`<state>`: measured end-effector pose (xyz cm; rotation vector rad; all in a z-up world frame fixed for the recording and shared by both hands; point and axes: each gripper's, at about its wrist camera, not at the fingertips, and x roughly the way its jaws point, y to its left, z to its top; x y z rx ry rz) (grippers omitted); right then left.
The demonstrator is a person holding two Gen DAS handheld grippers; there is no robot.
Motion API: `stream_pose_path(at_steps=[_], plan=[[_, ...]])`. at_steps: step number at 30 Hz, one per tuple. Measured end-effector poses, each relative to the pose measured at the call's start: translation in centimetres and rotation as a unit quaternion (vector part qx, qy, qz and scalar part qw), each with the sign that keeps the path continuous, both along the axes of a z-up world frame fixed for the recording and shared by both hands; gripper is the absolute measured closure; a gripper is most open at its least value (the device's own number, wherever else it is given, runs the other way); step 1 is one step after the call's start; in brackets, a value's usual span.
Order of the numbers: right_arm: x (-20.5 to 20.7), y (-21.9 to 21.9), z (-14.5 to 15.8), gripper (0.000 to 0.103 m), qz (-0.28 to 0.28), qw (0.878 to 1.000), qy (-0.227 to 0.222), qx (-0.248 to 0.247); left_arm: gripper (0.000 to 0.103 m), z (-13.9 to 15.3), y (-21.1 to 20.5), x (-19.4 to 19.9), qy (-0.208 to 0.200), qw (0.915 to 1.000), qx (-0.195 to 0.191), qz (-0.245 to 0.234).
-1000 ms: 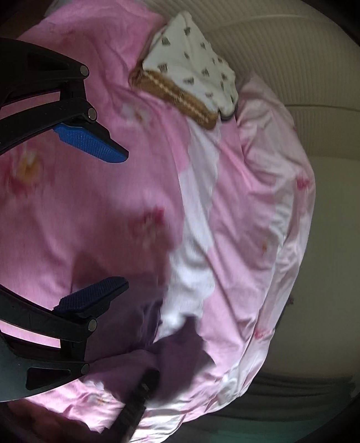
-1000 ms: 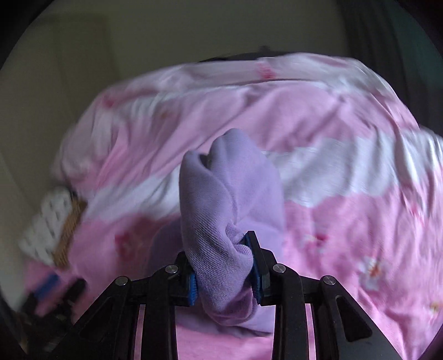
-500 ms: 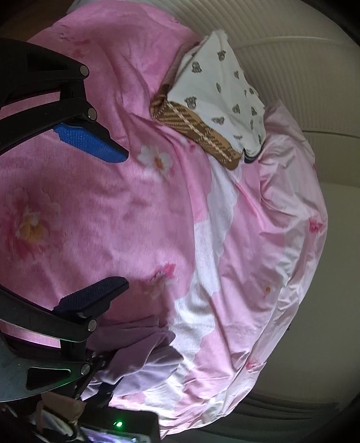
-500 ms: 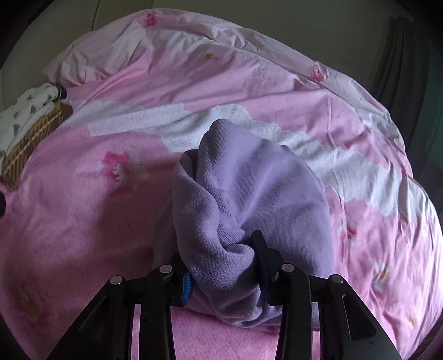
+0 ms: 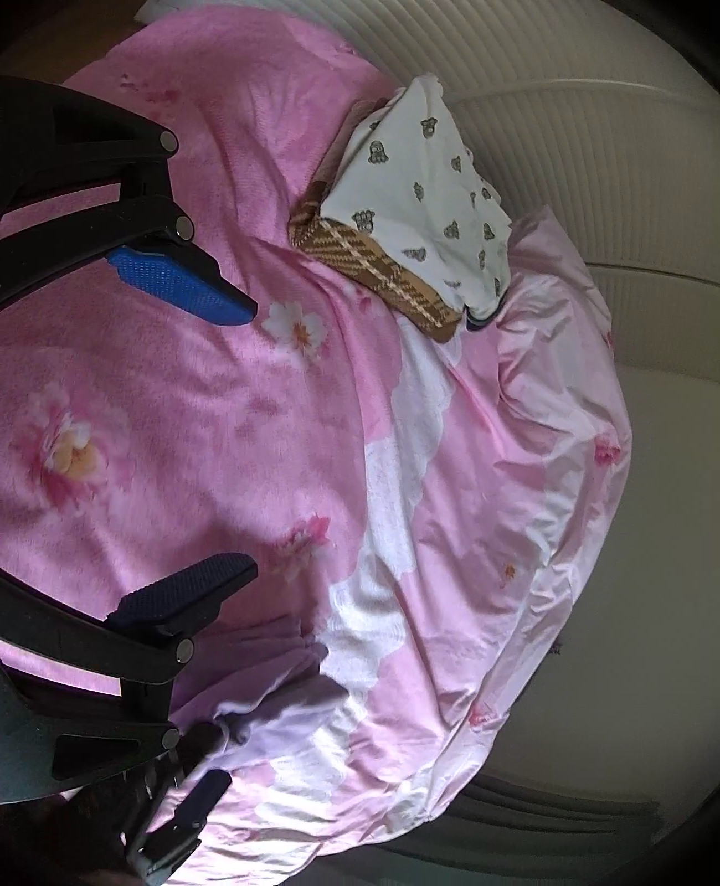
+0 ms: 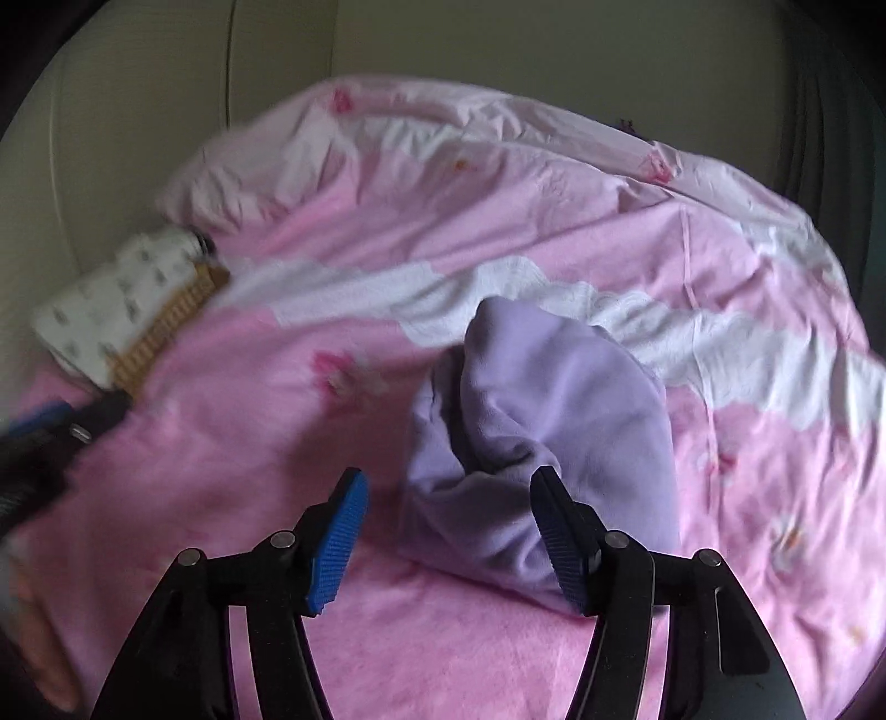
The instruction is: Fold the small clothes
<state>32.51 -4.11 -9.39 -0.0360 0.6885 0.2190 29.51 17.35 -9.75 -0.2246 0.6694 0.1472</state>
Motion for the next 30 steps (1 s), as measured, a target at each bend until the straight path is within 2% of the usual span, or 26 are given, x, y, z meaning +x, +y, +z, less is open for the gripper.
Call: stream_pose_path(at_steps=[5, 11, 13, 17, 22, 26, 28, 29, 30], plan=[[-2.2, -5.6, 1.7, 0.041, -0.041, 0.998, -0.038, 0.023, 0.019, 0.6, -3.7, -0.1, -0.01, 0.9991, -0.005, -0.042], [-2.0, -12.2, 0.6, 0.041, -0.09, 0.995, -0.013, 0.045, 0.021, 1.0, -10.1, 0.6, -0.018, 0.994, 0.001, -0.108], [-2.0, -13.9, 0.1, 0.041, -0.1, 0.993, -0.006, 0.056, 0.025, 1.2, -12.3, 1.0, -0.022, 0.991, 0.007, -0.132], [-2.2, -16.4, -0.8, 0.041, -0.113, 0.991, 0.0, 0.065, 0.045, 1.3, -16.1, 2.4, -0.016, 0.9831, 0.02, -0.181], [-2.4, -18.8, -2.0, 0.041, -0.126, 0.988, 0.007, 0.087, 0.054, -0.1, -19.0, 4.4, 0.01, 0.9751, 0.036, -0.218], [-2.2, -20.5, -3.4, 0.041, -0.139, 0.984, 0.02, 0.11, 0.054, -1.9, -20.2, 6.4, 0.04, 0.9723, 0.048, -0.225], [-2.0, -21.1, -4.1, 0.041, -0.143, 0.982, 0.028, 0.12, 0.064, -2.7, -19.8, 6.9, 0.049, 0.9733, 0.04, -0.221], [-2.0, -21.2, -4.4, 0.041, -0.142, 0.982, 0.032, 0.122, 0.073, -3.0, -19.3, 7.1, 0.052, 0.975, 0.03, -0.214], [-1.9, -21.3, -4.6, 0.041, -0.142, 0.982, 0.034, 0.123, 0.074, -3.4, -18.6, 7.1, 0.053, 0.9763, 0.016, -0.209]])
